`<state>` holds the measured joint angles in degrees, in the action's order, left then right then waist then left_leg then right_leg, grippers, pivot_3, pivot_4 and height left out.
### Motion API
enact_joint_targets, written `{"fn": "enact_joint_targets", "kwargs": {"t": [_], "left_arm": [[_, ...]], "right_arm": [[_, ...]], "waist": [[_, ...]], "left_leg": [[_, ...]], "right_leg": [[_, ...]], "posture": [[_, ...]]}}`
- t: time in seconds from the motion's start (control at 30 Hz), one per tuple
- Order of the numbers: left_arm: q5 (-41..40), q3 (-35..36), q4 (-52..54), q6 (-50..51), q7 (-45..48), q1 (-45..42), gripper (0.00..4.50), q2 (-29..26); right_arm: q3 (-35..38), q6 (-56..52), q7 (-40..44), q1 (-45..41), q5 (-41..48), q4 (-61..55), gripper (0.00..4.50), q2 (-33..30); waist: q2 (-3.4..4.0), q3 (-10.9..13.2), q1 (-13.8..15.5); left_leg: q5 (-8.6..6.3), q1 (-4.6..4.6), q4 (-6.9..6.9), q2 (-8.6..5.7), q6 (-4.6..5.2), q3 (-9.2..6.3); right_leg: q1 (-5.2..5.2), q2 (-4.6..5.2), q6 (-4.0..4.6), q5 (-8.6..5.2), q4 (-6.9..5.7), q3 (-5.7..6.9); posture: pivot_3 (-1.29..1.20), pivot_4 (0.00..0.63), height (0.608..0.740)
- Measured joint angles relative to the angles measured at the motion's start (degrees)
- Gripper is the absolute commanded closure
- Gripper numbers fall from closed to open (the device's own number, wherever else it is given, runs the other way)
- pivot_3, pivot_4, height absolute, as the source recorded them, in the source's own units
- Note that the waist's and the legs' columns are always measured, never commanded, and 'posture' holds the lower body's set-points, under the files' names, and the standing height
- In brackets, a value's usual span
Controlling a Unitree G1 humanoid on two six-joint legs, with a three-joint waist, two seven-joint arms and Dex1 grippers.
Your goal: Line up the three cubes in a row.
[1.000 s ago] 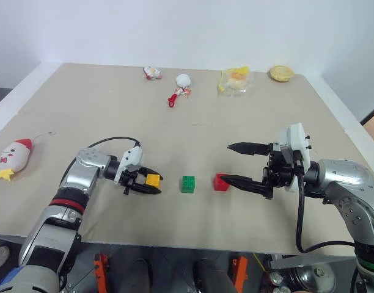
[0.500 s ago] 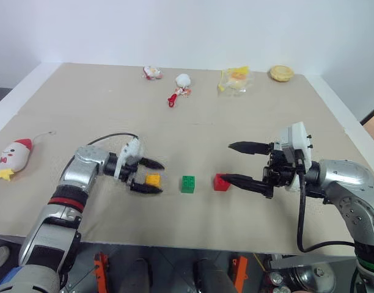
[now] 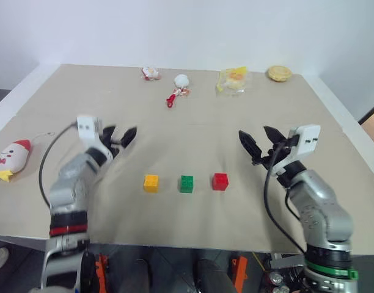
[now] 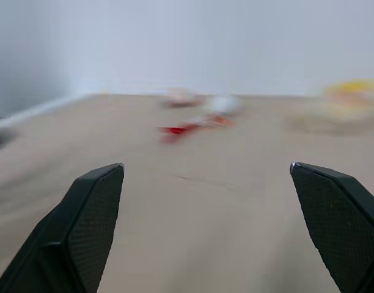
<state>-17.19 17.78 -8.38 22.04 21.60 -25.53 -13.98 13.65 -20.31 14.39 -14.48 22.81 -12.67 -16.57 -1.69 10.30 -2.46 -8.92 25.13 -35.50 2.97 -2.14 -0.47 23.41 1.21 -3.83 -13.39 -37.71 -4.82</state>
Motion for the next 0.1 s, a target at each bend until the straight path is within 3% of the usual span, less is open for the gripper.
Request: {"fn": "enact_joint_targets", "kwargs": {"t": [0.1], "left_arm": [[4.19, -0.11, 0.43, -3.82, -6.81, 2.13, 0.01, 0.62]], "right_arm": [[-1.13, 5.64, -5.41, 0.9, -6.1, 5.17, 0.0, 3.99]], "waist": [[0.0, 0.0, 0.57]], "left_leg": [[0.11, 0.01, -0.01, -0.04, -0.17, 0.01]], "right_leg": [[-0.01, 0.04, -0.1, 0.03, 0.01, 0.0]], "posture": [[0.0, 0.15, 0.738]]}}
